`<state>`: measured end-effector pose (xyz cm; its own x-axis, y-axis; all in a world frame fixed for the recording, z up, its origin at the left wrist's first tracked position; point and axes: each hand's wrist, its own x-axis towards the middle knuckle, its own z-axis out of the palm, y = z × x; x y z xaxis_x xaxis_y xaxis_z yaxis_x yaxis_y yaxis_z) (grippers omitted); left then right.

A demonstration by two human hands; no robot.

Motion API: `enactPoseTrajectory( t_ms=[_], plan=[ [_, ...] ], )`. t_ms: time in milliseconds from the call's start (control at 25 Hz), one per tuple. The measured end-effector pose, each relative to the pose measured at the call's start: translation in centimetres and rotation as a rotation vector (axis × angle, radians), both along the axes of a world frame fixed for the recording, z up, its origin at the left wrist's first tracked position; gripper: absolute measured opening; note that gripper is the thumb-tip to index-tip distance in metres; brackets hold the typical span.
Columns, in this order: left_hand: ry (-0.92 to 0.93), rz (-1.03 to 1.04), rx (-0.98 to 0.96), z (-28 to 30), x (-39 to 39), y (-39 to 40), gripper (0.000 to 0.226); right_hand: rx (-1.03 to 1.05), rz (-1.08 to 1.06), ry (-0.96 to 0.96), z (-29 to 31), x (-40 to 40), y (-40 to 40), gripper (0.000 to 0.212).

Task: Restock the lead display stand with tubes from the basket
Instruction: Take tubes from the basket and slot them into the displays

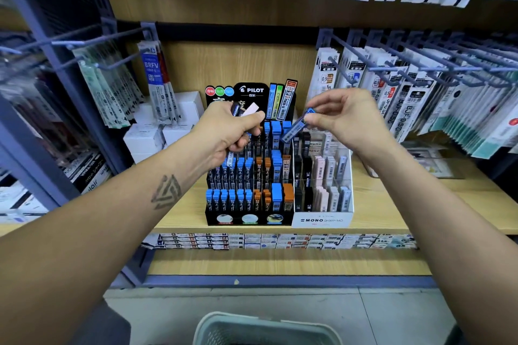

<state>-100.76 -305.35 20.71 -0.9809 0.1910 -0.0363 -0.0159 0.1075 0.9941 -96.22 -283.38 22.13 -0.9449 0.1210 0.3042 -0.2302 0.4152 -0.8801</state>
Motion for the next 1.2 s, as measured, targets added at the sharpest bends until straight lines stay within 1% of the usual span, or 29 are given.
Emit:
enactPoseTrajectory(
  t_ms=[40,200,440,520,600,680,720,800,920,1000,1120,1200],
  plan=[
    [0.004,-0.004,0.0,0.0,-0.1,-0.2,0.012,0.08,-0.009,0.013,0.1,0.1,0.0,0.019],
    [0.009,-0.027,0.014,0.2,-0.2,-0.4,0.015,0.239,-0.051,0.056,-1.0,-0.7,-1.4,0.02],
    [0.018,-0.028,0.02,0.4,-0.2,-0.2,0.013,0.564,-0.073,0.288,-2.7,-1.7,-3.7,0.02],
    [0.017,-0.025,0.022,0.5,-0.2,-0.4,0.013,0.631,-0.066,0.338,-2.7,-1.9,-3.9,0.021],
    [0.017,-0.03,0.025,0.5,-0.2,-0.6,0.012,0.649,-0.064,0.342,-2.6,-2.0,-4.1,0.021],
    [0.017,-0.04,0.02,0.5,-0.2,-0.8,0.014,0.619,-0.07,0.285,-2.5,-2.2,-4.2,0.023],
    [0.016,-0.046,0.013,0.5,-0.2,-0.9,0.015,0.571,-0.071,0.236,-2.4,-2.3,-4.1,0.024],
    [0.015,-0.065,-0.012,0.5,-0.1,-1.0,0.017,0.414,-0.06,0.149,-1.8,-2.3,-3.7,0.022],
    [0.012,-0.078,-0.067,0.5,0.1,-0.9,0.023,0.197,-0.003,0.075,-1.1,-1.8,-2.4,0.017],
    [0.009,-0.089,-0.079,0.7,0.2,-0.8,0.025,0.168,0.023,0.052,-1.0,-1.2,-1.8,0.016],
    [-0.018,-0.116,-0.086,0.8,0.2,-1.0,0.028,0.123,-0.007,0.019,-0.8,-0.7,-0.8,0.016],
    [-0.033,-0.118,-0.109,0.6,0.2,-1.1,0.027,0.095,0.051,-0.036,-0.3,-0.3,-0.3,0.018]
  ],
)
